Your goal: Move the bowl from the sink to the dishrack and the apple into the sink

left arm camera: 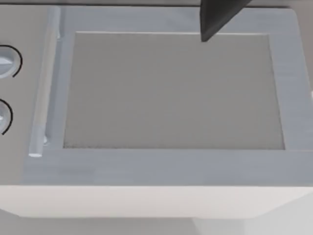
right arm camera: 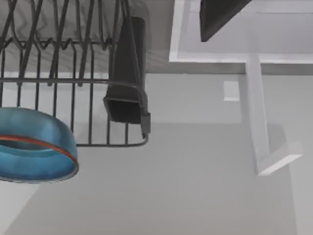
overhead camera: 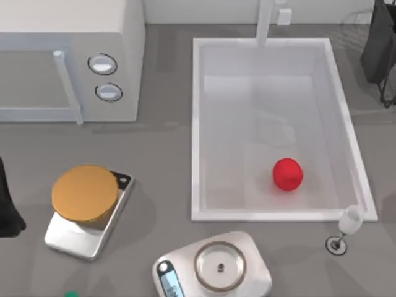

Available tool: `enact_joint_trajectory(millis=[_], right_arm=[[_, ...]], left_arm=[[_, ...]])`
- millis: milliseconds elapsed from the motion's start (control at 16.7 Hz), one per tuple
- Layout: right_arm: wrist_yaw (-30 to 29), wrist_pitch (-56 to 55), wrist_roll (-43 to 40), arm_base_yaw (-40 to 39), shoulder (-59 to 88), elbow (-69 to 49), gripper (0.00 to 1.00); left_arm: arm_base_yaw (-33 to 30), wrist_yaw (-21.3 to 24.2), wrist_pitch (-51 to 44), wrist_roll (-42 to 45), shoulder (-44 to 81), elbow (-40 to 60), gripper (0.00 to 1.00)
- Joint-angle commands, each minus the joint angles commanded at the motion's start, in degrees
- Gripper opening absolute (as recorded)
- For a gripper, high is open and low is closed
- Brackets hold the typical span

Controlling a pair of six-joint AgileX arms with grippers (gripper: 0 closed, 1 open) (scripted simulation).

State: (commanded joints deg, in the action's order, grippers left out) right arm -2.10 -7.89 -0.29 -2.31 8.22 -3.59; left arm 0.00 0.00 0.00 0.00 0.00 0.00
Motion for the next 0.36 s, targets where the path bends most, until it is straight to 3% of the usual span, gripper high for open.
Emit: enact_joint_trajectory(millis=[360], right_arm=[[2.1, 7.9, 0.3, 2.3, -8.2, 3.6, 1.00]], left_arm=[[0.0, 0.0, 0.0, 0.0, 0.0, 0.0, 1.00]])
